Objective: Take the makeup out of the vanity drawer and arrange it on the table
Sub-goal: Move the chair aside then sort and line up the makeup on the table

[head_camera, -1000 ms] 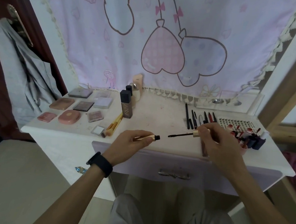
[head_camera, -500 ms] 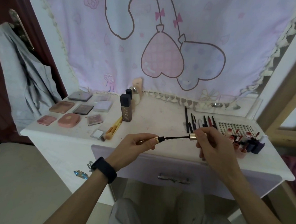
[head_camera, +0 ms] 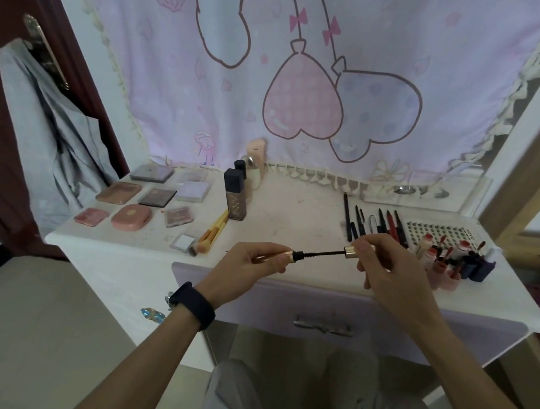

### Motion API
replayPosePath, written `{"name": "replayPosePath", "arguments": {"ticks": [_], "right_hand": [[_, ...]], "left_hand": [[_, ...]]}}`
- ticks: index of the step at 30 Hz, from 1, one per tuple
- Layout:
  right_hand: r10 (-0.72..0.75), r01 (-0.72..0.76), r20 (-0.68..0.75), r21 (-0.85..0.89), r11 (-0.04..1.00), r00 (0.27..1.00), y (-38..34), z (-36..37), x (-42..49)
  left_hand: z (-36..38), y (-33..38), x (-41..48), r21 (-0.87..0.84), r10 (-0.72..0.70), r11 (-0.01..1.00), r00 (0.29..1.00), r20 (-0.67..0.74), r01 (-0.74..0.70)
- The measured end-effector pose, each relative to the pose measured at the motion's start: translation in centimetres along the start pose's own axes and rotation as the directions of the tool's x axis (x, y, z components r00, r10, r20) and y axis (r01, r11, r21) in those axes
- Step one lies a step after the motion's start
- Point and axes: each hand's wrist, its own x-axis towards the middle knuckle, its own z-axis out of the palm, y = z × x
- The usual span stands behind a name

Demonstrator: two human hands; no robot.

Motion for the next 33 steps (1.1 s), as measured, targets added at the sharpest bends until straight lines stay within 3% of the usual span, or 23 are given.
{"name": "replayPosePath", "arguments": {"ticks": [3, 6, 8, 11, 12, 14, 18, 22, 27, 33], "right_hand": [[0.036, -0.032, -0.072, 0.045, 0.998, 0.997, 0.1, -0.2, 0.5], [0.138, -0.101, -0.119, 0.273, 0.957, 0.983, 0.1, 0.2, 0.6], [0.294, -0.218, -0.064, 0.528, 0.821, 0.954, -0.1, 0.5, 0.9], [0.453, -0.369, 0.125, 0.782, 0.503, 0.883, -0.4, 1.1, 1.4], [0.466, -0.394, 0.168, 0.804, 0.445, 0.869, -0.4, 1.3, 1.6], [0.453, -0.410, 0.195, 0.797, 0.443, 0.870, -0.2, 1.8, 1.8], [0.421, -0.402, 0.113, 0.591, 0.699, 0.900, 0.3, 2.7, 2.8], [0.334, -0.322, -0.068, 0.139, 0.936, 0.940, 0.9, 2.9, 4.6], [0.232, -0.258, -0.144, -0.204, 0.944, 0.962, 1.2, 3.1, 7.7], [0.241, -0.257, -0.104, -0.559, 0.788, 0.965, 2.6, 4.4, 11.1]], "left_hand": [[-0.7, -0.5, 0.3, -0.050, -0.019, 0.999, 0.998, -0.063, 0.015], [-1.2, -1.0, 0.8, -0.097, -0.055, 0.994, 0.986, -0.158, 0.040], [-1.2, -1.4, 1.3, -0.144, -0.103, 0.987, 0.970, -0.219, 0.072], [-0.9, -1.8, 2.4, -0.281, -0.202, 0.951, 0.946, -0.251, 0.129], [-0.7, -2.0, 2.8, -0.335, -0.233, 0.931, 0.943, -0.239, 0.146], [-0.4, -2.2, 3.8, -0.422, -0.280, 0.890, 0.938, -0.206, 0.173], [0.3, -2.0, 6.4, -0.502, -0.345, 0.840, 0.917, -0.200, 0.206], [1.1, -1.6, 9.7, -0.299, -0.359, 0.908, 0.912, -0.200, 0.292], [2.4, -1.5, 14.0, 0.007, -0.340, 0.936, 0.911, -0.235, 0.352], [3.9, -2.0, 17.0, 0.191, -0.381, 0.881, 0.888, -0.257, 0.433]]}}
